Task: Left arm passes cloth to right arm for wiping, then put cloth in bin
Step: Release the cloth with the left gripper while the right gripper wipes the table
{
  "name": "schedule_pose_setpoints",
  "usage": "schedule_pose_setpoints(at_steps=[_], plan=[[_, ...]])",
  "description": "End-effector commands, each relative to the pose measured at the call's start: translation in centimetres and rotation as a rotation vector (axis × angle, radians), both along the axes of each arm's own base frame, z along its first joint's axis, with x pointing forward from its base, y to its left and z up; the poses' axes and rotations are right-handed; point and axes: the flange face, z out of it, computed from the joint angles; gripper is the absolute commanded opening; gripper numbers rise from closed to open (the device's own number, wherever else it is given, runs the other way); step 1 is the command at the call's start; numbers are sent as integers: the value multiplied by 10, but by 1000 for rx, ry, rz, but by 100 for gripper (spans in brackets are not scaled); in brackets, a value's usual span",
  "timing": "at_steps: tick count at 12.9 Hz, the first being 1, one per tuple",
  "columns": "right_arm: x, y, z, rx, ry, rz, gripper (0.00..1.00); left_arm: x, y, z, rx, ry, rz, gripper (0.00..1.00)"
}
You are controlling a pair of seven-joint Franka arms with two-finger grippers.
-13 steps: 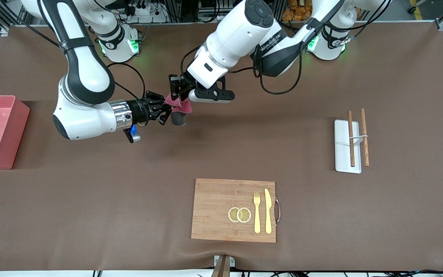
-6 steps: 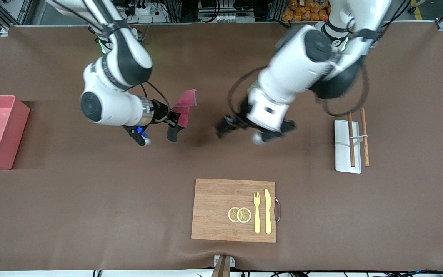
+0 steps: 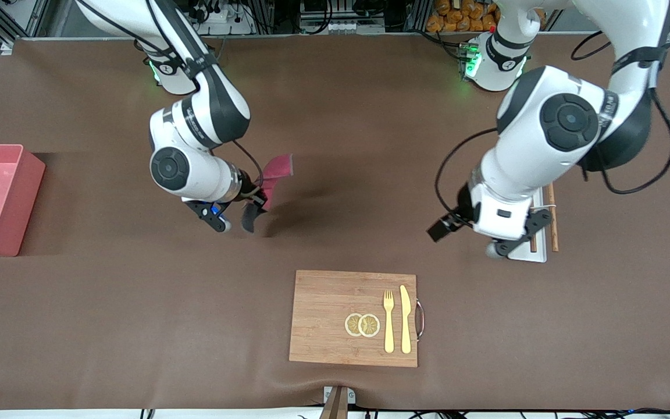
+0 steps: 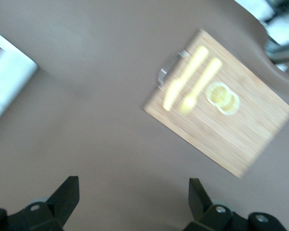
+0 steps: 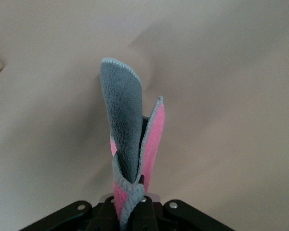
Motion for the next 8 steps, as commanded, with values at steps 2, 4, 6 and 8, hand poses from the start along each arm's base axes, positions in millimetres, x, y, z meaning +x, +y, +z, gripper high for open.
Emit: schedule_pose_setpoints(at_steps=[2,4,6,8], plan=[[8,-58,-15,-52,-15,87,0,5,77,21,78,30,-105,100],[23,-108,-19,-51,-20,134,0,7,97,21,80,45,-136,100],[35,-162,-23,-28,-23,188,0,3,108,26,89,69,-159,100],[40,-219,-25,-9,-15,260,0,-7,125,23,105,146,-265,100]])
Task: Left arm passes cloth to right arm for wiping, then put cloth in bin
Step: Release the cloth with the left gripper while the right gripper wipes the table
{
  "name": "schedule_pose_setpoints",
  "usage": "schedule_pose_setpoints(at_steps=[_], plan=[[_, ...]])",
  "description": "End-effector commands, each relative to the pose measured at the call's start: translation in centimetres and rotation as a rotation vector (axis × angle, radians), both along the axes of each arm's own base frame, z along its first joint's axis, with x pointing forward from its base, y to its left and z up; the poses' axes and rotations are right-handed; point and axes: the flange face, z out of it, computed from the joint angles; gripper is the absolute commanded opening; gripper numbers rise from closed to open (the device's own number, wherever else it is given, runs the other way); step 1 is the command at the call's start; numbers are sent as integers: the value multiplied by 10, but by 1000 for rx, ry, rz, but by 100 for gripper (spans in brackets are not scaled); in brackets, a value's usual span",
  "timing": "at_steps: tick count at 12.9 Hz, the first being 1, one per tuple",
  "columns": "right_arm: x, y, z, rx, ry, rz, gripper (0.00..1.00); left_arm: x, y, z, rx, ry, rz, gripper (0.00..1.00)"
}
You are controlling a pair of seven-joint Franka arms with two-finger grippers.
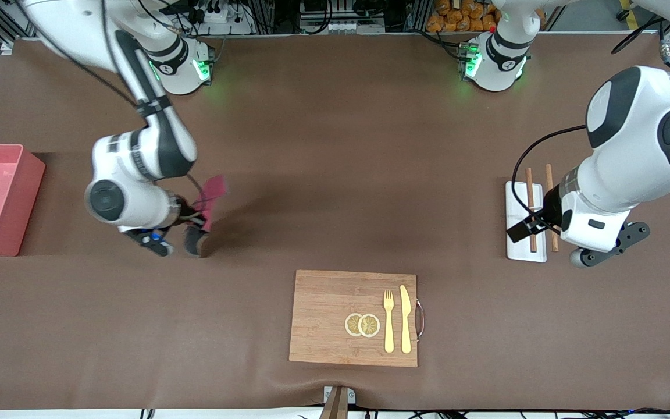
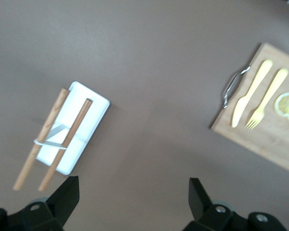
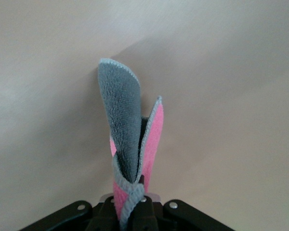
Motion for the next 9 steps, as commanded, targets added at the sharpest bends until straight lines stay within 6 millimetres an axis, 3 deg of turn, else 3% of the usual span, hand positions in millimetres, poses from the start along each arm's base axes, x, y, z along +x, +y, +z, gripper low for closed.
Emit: schedule_pose_setpoints(at_steps=[1,5,7,9], plan=[[-2,-66,0,18,9,107,0,-19,18,8,27,83,-136,100],[-2,-166,-2,-11,9,247,0,-33,69,23,45,110,-178,100],[-2,-227,12,-62,7,348,0,-41,88,27,62,126,-254,100],[-6,-264,23,-52,1,432,0,-54,92,40,51,127,-327,100]])
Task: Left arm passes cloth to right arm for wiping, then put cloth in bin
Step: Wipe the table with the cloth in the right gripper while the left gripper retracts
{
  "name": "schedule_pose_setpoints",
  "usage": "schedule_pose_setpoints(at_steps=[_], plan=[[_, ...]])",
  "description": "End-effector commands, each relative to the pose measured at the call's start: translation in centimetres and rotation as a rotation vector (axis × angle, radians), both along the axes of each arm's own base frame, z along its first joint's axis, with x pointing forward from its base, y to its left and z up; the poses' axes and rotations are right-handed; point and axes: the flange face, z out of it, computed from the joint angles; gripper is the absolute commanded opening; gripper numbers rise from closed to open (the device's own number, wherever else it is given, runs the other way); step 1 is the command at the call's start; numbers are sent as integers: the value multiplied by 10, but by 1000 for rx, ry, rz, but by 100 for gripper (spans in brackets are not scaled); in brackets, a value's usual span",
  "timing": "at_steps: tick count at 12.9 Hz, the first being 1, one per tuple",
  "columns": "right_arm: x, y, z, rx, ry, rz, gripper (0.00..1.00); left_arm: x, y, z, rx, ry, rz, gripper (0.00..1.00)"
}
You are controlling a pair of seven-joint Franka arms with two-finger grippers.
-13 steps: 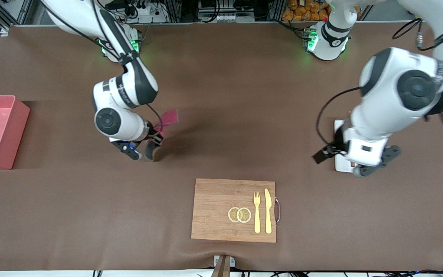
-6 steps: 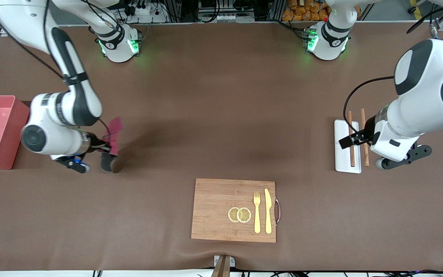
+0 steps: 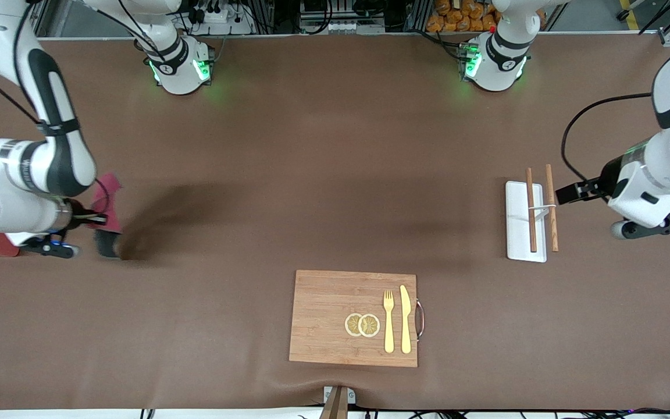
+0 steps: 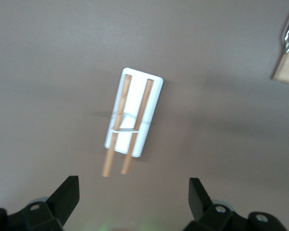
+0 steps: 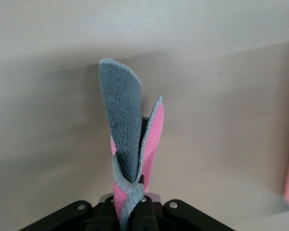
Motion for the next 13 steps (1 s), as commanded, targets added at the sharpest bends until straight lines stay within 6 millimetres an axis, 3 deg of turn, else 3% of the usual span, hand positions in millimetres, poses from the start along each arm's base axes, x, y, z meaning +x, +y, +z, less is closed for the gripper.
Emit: schedule_pose_setpoints(at_steps=[1,2,3,5,9,13], plan=[[-3,-46,24,-34,-7,104,0,-30,5,22,-40,-2,-74,100],[-6,-57,21,-56,4,116,0,-37,16,37,-83,-23,-115,100],[-6,-55,17,-56,7,118,0,-42,27,49,-130,-45,-163,100],[-3,-23,10,-52,33,112,0,-49,32,71,-170,-93,-191,100],[0,76,-9,4,44,-29,0,-65,4,92,-162,-112,-172,100],[-9,202,-21,45,57,-227,0,-76,-7,103,-99,-114,-226,100]])
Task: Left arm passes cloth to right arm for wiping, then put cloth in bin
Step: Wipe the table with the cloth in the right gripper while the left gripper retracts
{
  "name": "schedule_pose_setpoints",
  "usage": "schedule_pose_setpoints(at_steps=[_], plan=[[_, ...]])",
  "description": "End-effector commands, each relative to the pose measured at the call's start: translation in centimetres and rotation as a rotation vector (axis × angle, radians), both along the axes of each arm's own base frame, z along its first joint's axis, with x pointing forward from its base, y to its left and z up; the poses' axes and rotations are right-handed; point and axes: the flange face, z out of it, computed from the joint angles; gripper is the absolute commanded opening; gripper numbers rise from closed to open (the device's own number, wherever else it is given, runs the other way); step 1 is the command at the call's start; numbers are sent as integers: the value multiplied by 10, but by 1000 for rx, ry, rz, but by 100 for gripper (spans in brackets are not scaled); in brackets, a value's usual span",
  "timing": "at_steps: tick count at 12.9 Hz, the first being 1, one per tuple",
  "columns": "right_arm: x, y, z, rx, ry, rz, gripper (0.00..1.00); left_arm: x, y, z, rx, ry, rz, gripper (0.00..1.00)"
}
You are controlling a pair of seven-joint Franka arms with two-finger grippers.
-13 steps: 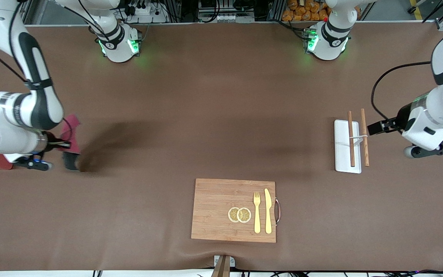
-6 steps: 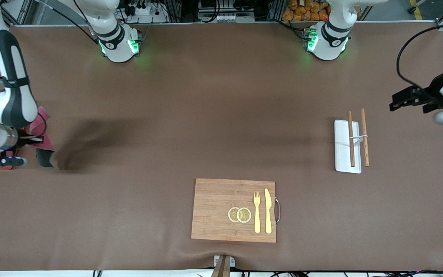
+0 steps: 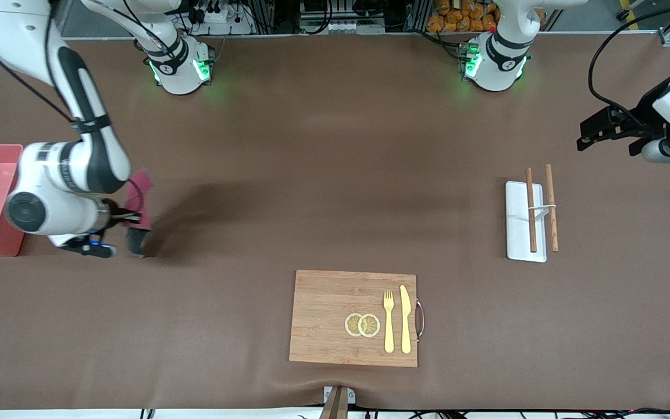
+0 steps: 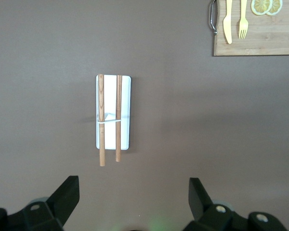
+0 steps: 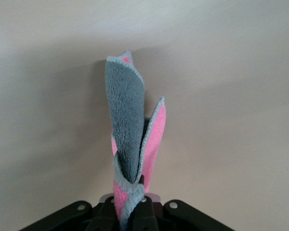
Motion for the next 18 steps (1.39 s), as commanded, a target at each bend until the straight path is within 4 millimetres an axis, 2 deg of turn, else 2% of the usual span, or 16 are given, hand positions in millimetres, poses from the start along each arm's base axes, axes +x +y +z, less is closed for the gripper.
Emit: schedule_pose_setpoints(at_steps=[1,2,4,5,7,8,9,12,13,15,17,18], plan=[[-10,73,1,29,15,-149,0,-12,-3,5,67,-5,-31,100],[-15,107,4,36,17,-179,0,-12,-4,7,95,-16,-53,100],[-20,145,11,72,22,-238,0,-7,3,9,105,-50,-80,100],[-20,154,15,92,22,-245,0,-3,3,10,98,-69,-68,100],[-16,155,21,103,10,-245,0,-8,6,7,89,-24,-58,100],[-13,147,25,105,2,-233,0,-8,16,6,77,-16,-43,100],[-9,132,31,111,-4,-202,0,-6,19,2,76,-8,-33,100],[5,53,59,119,26,-65,0,2,3,-5,62,-12,-27,100],[8,18,72,86,26,-15,0,3,0,-3,29,-27,-27,100],[6,-51,80,127,24,106,0,4,-4,-3,20,-34,-34,100],[1,-135,89,137,14,233,0,4,-5,-1,19,-37,-35,100],[-10,-179,89,162,28,281,0,4,-5,2,18,-47,-34,100]])
